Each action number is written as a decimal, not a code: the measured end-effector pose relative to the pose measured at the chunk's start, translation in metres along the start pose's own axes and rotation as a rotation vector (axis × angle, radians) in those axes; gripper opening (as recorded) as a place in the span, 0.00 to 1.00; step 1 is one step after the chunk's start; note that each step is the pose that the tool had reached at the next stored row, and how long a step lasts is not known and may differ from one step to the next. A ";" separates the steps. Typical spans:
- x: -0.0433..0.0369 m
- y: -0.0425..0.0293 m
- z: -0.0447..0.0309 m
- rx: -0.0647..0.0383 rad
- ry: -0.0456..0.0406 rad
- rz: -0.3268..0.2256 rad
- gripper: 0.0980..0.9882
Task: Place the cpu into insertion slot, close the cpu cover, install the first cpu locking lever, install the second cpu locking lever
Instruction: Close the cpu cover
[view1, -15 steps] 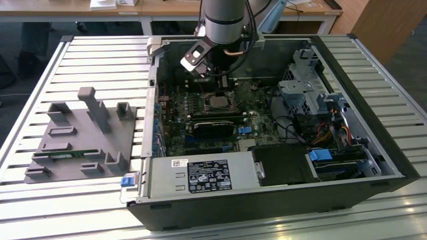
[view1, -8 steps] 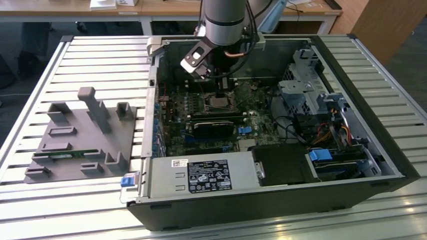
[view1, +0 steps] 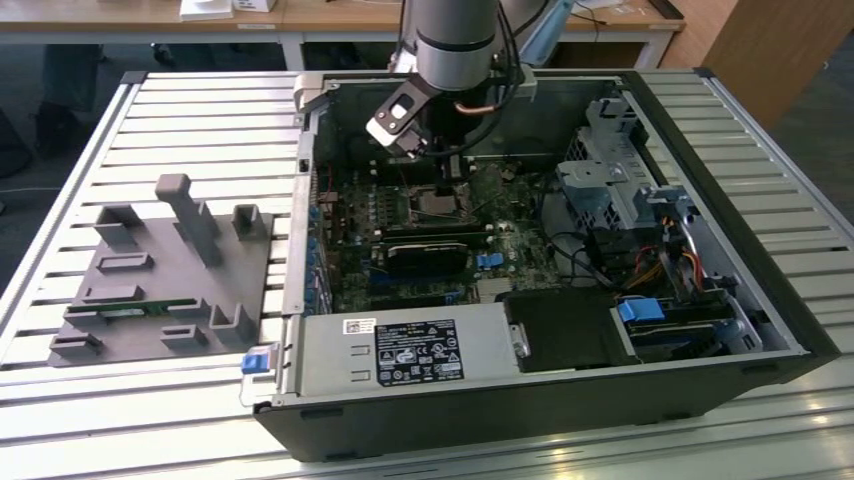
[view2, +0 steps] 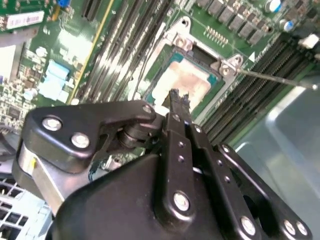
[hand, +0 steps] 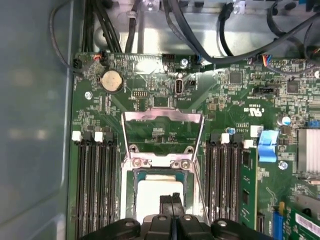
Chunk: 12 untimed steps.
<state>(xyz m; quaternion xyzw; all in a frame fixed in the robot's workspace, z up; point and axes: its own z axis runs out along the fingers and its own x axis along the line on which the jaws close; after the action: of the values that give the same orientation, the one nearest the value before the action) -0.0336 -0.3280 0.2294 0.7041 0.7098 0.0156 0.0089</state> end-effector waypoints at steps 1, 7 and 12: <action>0.0000 0.0001 -0.0027 0.000 0.0000 0.000 0.01; 0.0001 0.0022 -0.0112 0.000 0.0002 0.000 0.01; -0.0001 0.0125 -0.0115 0.001 -0.0003 0.000 0.01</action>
<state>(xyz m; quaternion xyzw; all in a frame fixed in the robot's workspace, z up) -0.0215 -0.3281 0.2413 0.7041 0.7099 0.0152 0.0087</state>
